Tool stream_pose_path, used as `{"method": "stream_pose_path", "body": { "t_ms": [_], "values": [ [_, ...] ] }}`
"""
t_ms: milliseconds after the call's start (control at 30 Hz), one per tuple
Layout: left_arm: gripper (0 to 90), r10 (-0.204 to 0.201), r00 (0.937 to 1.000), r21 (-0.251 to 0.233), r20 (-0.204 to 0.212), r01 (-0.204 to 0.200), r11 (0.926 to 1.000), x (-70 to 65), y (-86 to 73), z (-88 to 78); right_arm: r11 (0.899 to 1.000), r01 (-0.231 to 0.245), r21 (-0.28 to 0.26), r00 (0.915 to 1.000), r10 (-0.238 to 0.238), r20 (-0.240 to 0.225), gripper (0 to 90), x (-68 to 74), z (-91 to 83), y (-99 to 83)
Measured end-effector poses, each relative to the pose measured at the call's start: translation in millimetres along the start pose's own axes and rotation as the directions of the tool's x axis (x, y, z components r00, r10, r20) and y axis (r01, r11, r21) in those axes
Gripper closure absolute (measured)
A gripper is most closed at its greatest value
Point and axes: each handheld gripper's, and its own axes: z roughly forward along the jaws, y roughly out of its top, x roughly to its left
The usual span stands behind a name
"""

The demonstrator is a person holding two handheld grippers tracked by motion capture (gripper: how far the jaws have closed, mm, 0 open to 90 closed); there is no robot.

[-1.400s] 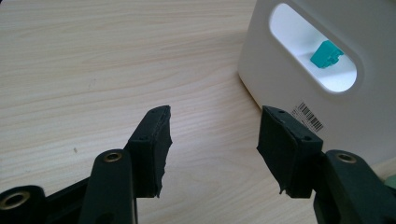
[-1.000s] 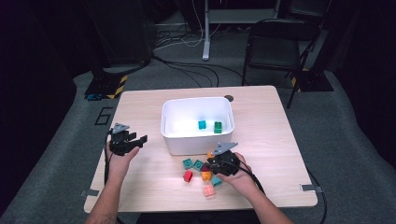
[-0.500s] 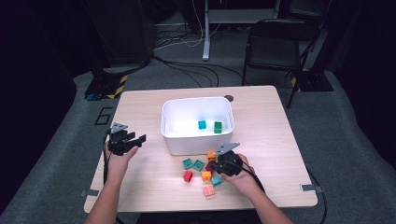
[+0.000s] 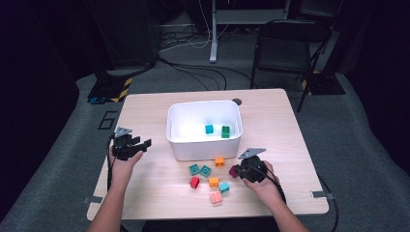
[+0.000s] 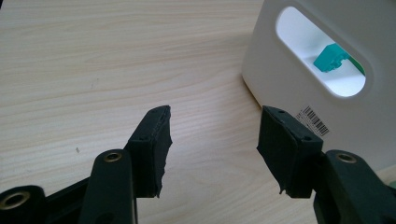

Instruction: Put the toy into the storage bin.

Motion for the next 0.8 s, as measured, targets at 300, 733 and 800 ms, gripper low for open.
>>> {"method": "stream_pose_path", "body": {
  "t_ms": [300,733,800],
  "values": [
    [43.5,0.002,1.0000,0.012,-0.003,-0.002,0.9999,-0.8,-0.5,1.6,0.998,0.017,-0.059,0.9992,-0.019,-0.035,66.1,-3.8,-10.0,-9.5],
    [43.5,0.004,1.0000,0.006,-0.003,-0.004,1.0000,-0.8,-0.5,1.0,0.999,0.028,-0.021,0.9933,-0.030,-0.111,66.7,5.7,-7.4,-12.3],
    [43.5,0.003,1.0000,0.007,-0.003,-0.003,1.0000,-1.2,-0.4,0.6,0.998,0.054,-0.028,0.9901,-0.057,-0.129,65.1,14.0,-9.3,-9.4]
  ]
}}
